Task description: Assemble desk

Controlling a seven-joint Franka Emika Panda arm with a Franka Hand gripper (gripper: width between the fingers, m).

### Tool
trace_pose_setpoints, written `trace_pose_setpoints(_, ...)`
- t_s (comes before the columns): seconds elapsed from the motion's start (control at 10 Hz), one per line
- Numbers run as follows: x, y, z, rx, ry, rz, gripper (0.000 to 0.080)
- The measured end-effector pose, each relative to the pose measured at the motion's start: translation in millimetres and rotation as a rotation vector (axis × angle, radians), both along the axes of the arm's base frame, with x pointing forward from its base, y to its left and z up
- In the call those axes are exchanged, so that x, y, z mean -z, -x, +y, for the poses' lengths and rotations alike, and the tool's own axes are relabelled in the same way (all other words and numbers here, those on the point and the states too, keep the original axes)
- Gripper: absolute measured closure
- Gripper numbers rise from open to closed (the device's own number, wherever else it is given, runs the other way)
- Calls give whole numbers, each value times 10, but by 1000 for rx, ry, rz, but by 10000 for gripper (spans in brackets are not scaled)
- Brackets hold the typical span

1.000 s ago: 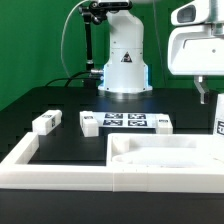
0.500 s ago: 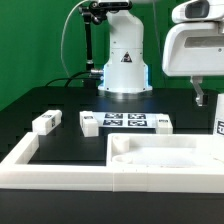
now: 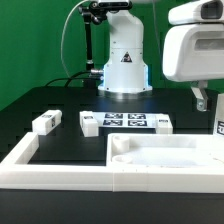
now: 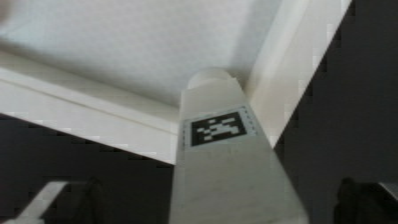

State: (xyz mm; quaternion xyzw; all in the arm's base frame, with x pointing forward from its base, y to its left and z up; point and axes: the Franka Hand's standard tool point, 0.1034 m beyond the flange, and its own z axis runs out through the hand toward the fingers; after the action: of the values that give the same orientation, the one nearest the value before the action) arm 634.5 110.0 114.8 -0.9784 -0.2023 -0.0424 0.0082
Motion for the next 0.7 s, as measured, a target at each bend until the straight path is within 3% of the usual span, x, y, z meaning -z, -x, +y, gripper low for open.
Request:
trace_pose_setpoints(0.1,0,2,10,-8,0,0,151)
trace_pose_setpoints(0.3,4,5,4,-5,-1,1,398)
trace_pose_setpoints(0.4,4,5,5,0,-1,1,398)
trace_pose_setpoints(0.5,4,5,5,22,-3,2,514)
trace_pose_setpoints(0.7,5,6,9,81,-11,4,514)
